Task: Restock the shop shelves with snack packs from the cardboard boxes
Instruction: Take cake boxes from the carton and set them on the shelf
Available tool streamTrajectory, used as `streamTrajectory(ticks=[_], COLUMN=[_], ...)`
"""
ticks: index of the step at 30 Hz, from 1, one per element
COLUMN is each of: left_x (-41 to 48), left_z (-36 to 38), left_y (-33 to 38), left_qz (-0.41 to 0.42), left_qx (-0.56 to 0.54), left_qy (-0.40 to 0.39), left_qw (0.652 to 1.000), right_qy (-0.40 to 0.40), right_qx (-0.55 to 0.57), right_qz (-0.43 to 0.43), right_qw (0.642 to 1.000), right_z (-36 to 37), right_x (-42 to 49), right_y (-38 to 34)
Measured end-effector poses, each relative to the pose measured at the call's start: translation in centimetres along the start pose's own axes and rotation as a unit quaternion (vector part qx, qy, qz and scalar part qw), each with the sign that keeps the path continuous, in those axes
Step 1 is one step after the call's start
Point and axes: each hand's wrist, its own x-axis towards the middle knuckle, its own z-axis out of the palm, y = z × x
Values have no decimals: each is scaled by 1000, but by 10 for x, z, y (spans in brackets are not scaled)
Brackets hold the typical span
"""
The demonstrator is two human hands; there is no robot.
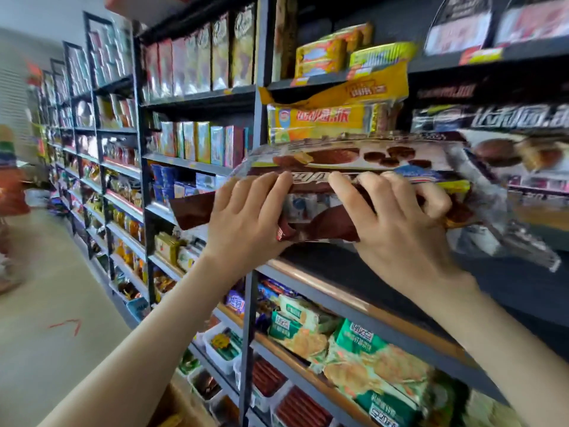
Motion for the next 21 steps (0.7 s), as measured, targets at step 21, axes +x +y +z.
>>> streamTrajectory(ticks=[21], left_x=[178], left_z=[121], left_y=[116], left_qz=[126], left_qx=[-199], left_qy=[57], left_qw=[970], right_qy=[-247], right_qx=[-99], right_qz=[88], right_qw=[960], right_z=[-16], right_x=[1], right_y=[201])
